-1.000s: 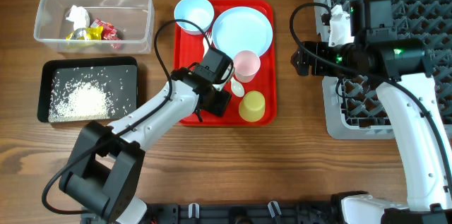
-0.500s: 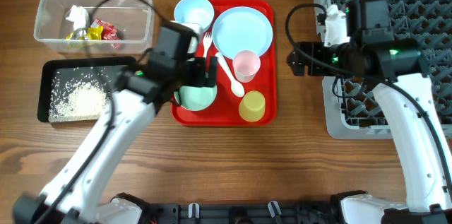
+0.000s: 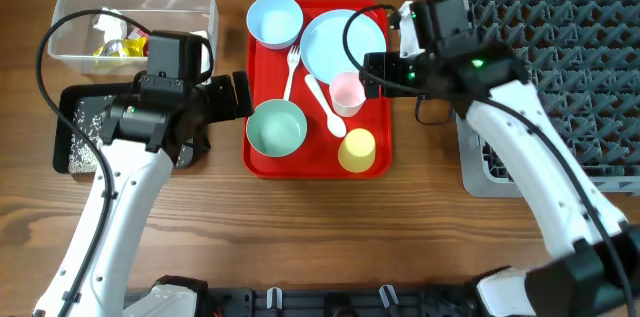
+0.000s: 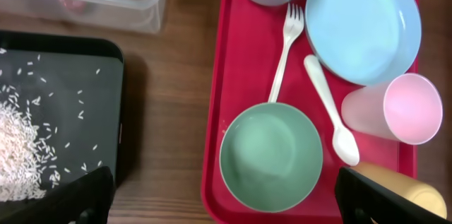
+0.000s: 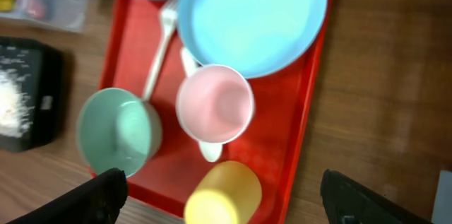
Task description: Sort waste into correct bins and load items into the dishwasher rack
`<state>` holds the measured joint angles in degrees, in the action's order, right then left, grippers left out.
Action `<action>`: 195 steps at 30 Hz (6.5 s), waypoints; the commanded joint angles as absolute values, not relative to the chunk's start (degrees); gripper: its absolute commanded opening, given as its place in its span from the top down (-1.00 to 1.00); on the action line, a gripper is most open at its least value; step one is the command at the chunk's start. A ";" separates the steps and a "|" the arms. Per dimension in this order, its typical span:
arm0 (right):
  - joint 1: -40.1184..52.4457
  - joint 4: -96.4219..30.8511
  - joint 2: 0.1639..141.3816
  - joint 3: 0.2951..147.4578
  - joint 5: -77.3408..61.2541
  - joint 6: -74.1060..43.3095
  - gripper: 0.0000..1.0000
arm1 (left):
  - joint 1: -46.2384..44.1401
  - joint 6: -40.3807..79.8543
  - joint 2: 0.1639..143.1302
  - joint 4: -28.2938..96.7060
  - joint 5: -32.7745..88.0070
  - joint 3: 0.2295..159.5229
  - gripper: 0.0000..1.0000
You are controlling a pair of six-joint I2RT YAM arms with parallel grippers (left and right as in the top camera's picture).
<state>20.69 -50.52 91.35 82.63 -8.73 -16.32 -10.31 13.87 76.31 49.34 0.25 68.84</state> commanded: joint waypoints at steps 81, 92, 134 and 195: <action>33.85 -50.83 95.81 73.73 -1.50 -22.50 0.03 | -2.22 15.90 79.75 48.71 -0.08 69.34 -1.00; 29.10 -54.87 86.08 75.37 0.25 -22.52 0.10 | -2.22 15.88 79.75 48.71 -0.10 69.34 -1.00; -28.91 -67.81 84.25 75.42 -1.91 -17.72 0.32 | -2.22 15.88 79.75 48.25 -0.10 69.34 -1.00; 5.15 -42.04 87.26 66.85 -31.55 -33.50 -0.98 | -2.24 15.90 79.75 48.51 -0.08 69.34 -1.00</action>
<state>5.10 -45.06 83.59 68.88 -24.16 -15.92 -2.50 15.40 79.26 48.47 0.25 68.84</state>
